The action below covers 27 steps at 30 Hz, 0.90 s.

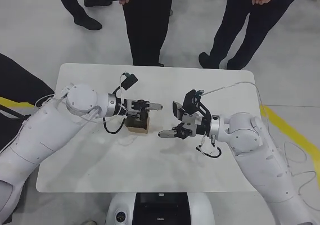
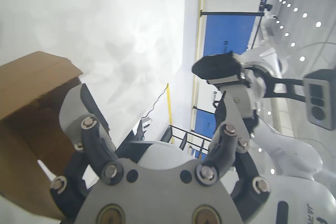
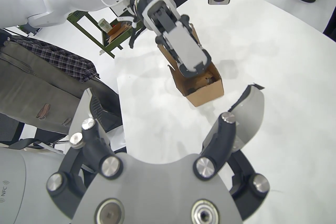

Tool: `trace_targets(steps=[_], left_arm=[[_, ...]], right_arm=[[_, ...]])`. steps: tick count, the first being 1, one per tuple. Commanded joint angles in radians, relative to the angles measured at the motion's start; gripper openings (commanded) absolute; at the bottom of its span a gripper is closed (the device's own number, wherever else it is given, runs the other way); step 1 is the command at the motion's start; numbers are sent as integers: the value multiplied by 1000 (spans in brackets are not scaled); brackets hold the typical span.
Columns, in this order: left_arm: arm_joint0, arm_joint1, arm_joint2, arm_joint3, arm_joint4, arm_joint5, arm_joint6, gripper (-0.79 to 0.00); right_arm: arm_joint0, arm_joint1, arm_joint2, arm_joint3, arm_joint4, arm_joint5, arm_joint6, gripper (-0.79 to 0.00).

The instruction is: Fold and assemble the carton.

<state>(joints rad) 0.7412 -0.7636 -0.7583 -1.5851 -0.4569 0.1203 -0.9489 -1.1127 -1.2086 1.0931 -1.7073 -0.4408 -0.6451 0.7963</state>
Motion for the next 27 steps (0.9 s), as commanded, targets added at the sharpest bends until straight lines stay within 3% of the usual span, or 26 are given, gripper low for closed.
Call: trace_targets(steps=[1, 14, 21, 27], left_arm=[[24, 10, -44, -5, -45, -30, -16, 0], [154, 50, -301, -7, -269, -200, -19, 0], [220, 67, -399, 16, -171, -222, 71, 0], [282, 75, -464, 71, -189, -235, 80, 0]], right_arm=[[6, 1, -4, 6, -1, -4, -6, 0], [43, 3, -37, 42, -49, -45, -63, 0], [96, -7, -83, 70, -202, -80, -159, 0], [162, -22, -137, 121, -314, -102, -253, 0]])
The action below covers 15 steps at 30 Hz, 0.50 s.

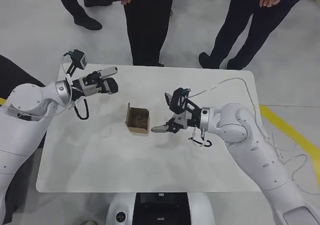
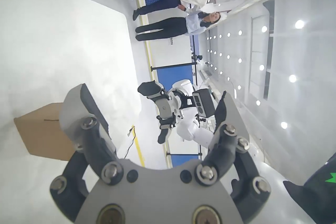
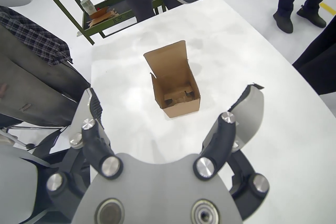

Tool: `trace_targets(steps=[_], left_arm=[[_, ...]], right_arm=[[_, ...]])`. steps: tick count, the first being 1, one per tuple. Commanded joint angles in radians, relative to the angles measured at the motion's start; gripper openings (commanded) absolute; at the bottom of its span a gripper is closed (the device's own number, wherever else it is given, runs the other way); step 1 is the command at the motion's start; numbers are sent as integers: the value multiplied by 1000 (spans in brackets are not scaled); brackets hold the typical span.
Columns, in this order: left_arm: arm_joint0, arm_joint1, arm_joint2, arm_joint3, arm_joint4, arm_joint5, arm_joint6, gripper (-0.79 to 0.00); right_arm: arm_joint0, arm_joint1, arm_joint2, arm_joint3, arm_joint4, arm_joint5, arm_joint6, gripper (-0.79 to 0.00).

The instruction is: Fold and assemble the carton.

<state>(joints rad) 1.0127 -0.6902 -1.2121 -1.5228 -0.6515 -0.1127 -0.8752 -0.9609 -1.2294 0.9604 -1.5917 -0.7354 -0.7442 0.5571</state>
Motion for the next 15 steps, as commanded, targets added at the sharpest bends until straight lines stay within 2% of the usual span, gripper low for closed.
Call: trace_targets(steps=[1, 8, 15], left_arm=[[19, 2, -19, 12, 7, -4, 10, 0], [64, 4, -66, 21, 40, -24, 18, 0], [64, 4, -66, 21, 40, -24, 18, 0]], right_arm=[[13, -2, -7, 10, -33, -4, -23, 0], [13, -2, -7, 10, -33, -4, -23, 0], [-1, -3, -13, 12, -37, 2, -54, 0]])
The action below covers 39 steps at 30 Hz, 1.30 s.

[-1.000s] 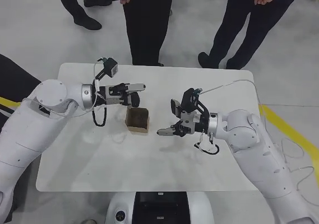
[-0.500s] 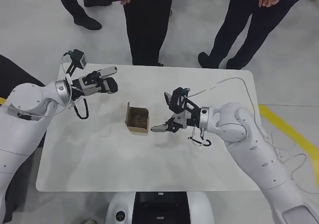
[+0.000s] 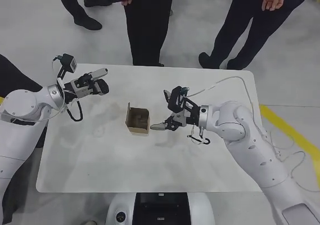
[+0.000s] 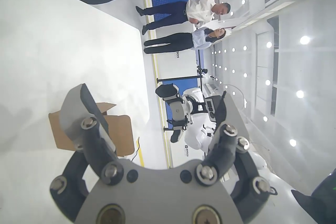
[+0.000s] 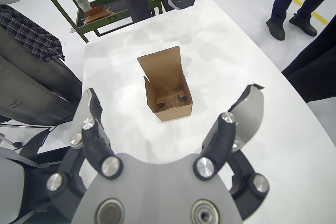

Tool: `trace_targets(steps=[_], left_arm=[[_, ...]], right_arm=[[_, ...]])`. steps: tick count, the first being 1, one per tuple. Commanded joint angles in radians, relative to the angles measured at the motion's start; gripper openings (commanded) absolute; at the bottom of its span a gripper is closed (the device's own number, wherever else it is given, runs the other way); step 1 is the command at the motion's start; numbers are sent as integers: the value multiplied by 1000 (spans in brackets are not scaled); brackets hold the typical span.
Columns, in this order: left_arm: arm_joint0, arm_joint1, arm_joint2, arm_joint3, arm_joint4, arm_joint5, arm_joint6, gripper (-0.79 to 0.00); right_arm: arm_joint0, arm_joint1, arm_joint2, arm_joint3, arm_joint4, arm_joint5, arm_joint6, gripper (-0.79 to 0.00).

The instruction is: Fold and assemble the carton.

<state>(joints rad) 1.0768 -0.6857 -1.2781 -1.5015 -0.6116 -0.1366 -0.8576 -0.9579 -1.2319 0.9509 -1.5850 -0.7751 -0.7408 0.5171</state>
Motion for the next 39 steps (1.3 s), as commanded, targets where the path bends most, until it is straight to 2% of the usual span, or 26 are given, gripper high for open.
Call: trace_targets(steps=[1, 7, 13, 16, 17, 26, 30, 34, 39], left_arm=[[0, 0, 0, 0, 0, 0, 0, 0], [0, 0, 0, 0, 0, 0, 0, 0], [0, 0, 0, 0, 0, 0, 0, 0], [0, 0, 0, 0, 0, 0, 0, 0], [0, 0, 0, 0, 0, 0, 0, 0], [0, 0, 0, 0, 0, 0, 0, 0], [0, 0, 0, 0, 0, 0, 0, 0], [0, 0, 0, 0, 0, 0, 0, 0], [0, 0, 0, 0, 0, 0, 0, 0]], right_arm=[[4, -3, -9, 14, 5, -9, -28, 0], [126, -40, -110, 149, 9, -83, -104, 0], [281, -102, -247, 314, -49, -134, -156, 0], [341, -132, -293, 383, -103, -152, -223, 0], [352, -140, -301, 407, -121, -154, -256, 0], [349, -139, -302, 405, -125, -150, -256, 0], [347, -141, -303, 388, -198, -121, -275, 0], [383, -164, -340, 427, -261, -128, -317, 0], [450, -209, -400, 538, -274, -200, -376, 0]])
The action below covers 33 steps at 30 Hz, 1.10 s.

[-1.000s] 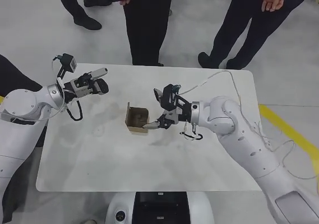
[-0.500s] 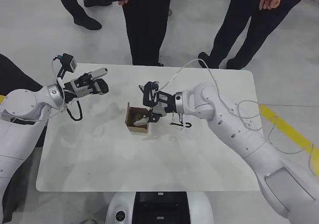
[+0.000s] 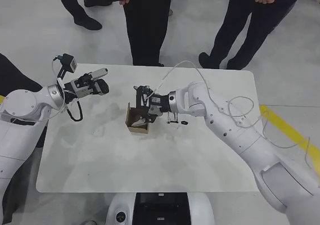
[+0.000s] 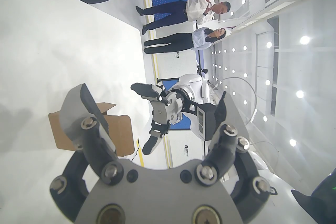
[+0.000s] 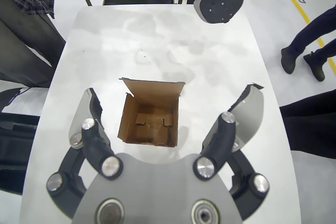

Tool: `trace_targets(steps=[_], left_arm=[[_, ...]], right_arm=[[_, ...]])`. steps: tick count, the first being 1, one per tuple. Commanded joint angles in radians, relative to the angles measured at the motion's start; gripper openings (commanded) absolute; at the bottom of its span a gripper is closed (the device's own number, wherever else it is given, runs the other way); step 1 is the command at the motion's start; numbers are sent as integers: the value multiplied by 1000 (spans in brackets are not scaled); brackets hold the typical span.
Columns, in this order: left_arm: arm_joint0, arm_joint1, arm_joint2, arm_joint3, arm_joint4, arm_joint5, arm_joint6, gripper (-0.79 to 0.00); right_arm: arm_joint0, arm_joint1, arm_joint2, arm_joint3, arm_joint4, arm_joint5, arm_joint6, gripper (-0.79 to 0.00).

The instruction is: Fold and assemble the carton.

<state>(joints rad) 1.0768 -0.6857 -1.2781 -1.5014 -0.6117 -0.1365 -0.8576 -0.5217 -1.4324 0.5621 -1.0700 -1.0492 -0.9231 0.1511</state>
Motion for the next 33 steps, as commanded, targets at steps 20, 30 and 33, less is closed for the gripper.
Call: trace_targets(steps=[20, 30, 33], left_arm=[[82, 5, -108, 29, -16, 24, 60, 0], [87, 5, -114, 28, -16, 25, 60, 0], [87, 5, -114, 28, -16, 25, 60, 0]], right_arm=[[182, -162, -232, 354, -66, -89, -298, 0], [252, -207, -392, 430, -89, -89, -436, 0], [253, -220, -392, 451, -113, -89, -452, -12]])
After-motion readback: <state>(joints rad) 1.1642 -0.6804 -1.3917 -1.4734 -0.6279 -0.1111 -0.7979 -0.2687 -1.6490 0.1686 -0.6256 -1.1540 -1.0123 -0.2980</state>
